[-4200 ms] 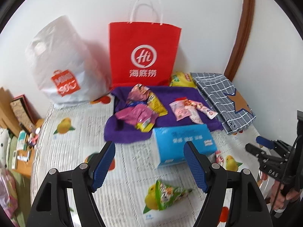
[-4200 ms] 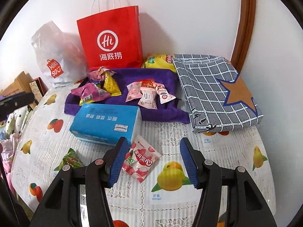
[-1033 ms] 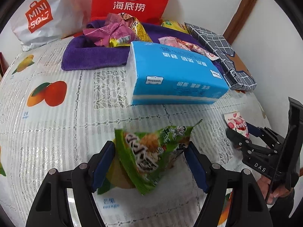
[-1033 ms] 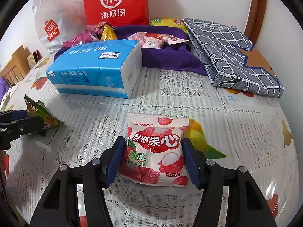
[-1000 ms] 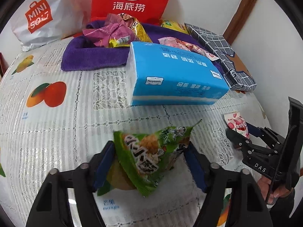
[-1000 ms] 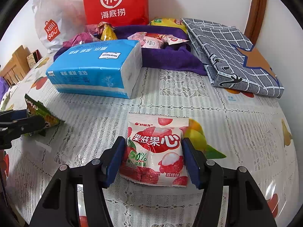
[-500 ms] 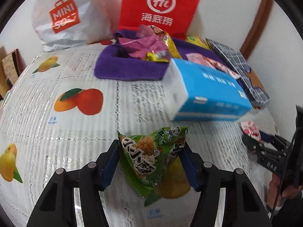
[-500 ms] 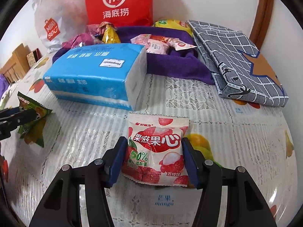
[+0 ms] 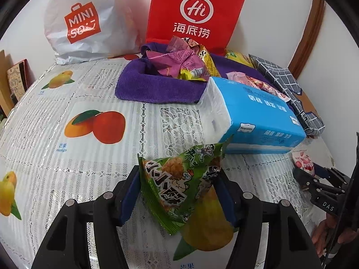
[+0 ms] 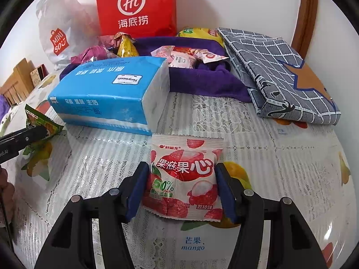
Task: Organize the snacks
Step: 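Lift and carry the green bag and lychee packet over the purple towel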
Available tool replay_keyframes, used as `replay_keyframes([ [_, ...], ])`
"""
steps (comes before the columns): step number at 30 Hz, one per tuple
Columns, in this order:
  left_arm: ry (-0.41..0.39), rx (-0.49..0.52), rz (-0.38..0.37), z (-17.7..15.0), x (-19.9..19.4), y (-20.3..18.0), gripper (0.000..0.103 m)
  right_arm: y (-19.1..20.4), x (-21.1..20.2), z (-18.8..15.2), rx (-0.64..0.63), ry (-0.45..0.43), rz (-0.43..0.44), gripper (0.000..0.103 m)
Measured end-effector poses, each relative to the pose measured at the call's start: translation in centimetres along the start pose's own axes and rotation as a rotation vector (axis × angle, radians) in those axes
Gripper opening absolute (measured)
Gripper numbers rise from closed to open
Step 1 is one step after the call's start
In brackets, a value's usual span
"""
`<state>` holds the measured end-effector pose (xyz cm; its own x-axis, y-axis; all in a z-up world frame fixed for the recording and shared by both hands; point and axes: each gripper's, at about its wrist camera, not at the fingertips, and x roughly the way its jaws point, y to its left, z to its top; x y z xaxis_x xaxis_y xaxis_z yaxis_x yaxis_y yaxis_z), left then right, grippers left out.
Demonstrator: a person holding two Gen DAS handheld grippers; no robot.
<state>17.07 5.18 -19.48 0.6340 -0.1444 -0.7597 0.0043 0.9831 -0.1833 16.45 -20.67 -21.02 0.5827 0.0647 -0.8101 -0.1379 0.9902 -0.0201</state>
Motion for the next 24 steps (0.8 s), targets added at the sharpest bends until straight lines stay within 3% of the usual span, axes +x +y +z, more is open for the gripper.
replay_keyframes([
  [21,0.019,0.053,0.015,-0.09,0.34,-0.95,0.069,-0.09,0.33,0.32,-0.004,0.013,0.014,0.063],
  [24,0.018,0.050,0.012,-0.08,0.33,-0.95,0.068,-0.31,0.46,0.36,0.012,0.020,0.004,0.071],
])
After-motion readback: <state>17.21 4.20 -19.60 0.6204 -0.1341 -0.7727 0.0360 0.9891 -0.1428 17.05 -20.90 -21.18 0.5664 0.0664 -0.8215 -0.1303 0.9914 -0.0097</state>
